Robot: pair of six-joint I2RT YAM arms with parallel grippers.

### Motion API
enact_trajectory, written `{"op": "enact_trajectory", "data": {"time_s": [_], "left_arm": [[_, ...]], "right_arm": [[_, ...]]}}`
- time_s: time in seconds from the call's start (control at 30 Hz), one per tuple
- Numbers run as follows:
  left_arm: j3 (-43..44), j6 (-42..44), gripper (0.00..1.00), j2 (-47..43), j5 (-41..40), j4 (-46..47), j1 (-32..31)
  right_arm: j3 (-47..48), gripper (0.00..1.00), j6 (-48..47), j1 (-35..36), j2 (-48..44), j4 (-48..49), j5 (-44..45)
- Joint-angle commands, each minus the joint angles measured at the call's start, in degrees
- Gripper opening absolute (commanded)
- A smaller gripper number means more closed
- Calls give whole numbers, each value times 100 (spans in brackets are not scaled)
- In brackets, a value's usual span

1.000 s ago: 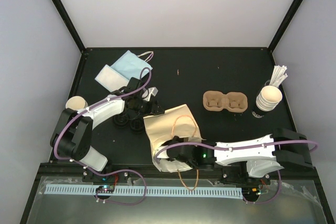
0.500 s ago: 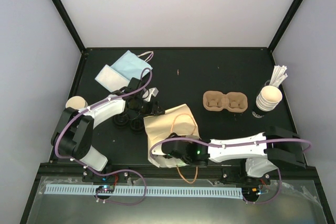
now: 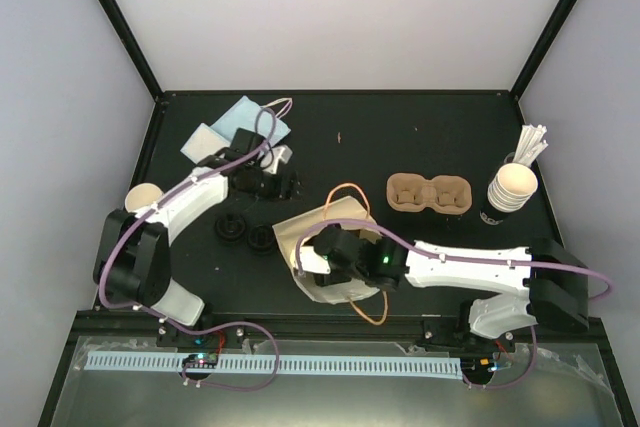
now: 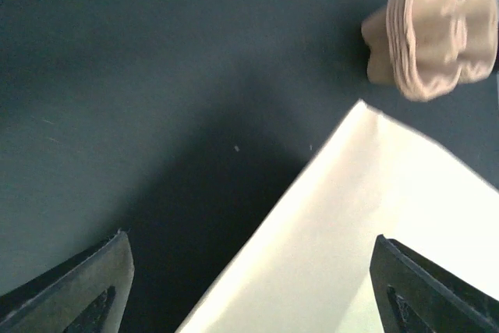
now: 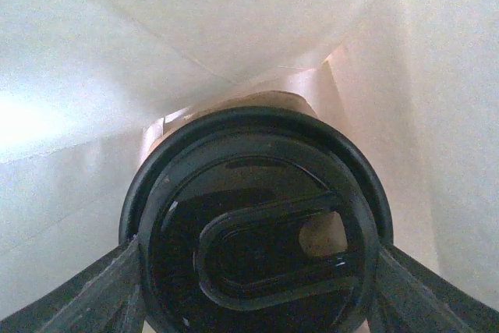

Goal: Pack the takeout coffee

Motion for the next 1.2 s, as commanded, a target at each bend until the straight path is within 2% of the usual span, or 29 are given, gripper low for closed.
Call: {"op": "enact_trajectory", "data": {"time_s": [0.0,0.13,0.3,0.5,0.63,0.9,1.17], "left_arm": [[489,152,90,-564,-238,-381,503],[591,-10,93,-1107,-544,-441,766],[489,-103,94,-1901,-711,-476,803],[189,-68,94,-2627,-676,-557,809],[-156,-65,94,-3047,-741,-261,811],[-221,21,94,-3358,-893,-325,820],[9,315,94,-3627,-1497,-678,950]], "right_arm": [[365,33,176,-424,229,-1080,-1089],[936,33,79,-720,572,-1600,-1510],[1473,35,-81,-1022,1003,-2111,-1927],[1855,35,-269,-1069,1339,-2387,-2076],[1930,36,-385,-1079,1442,-2514,-2166],[2238,36,-437,-1114,1785,-2924,-2430],[2384,36,-486,-1383,2098,-3044,-2876]]}}
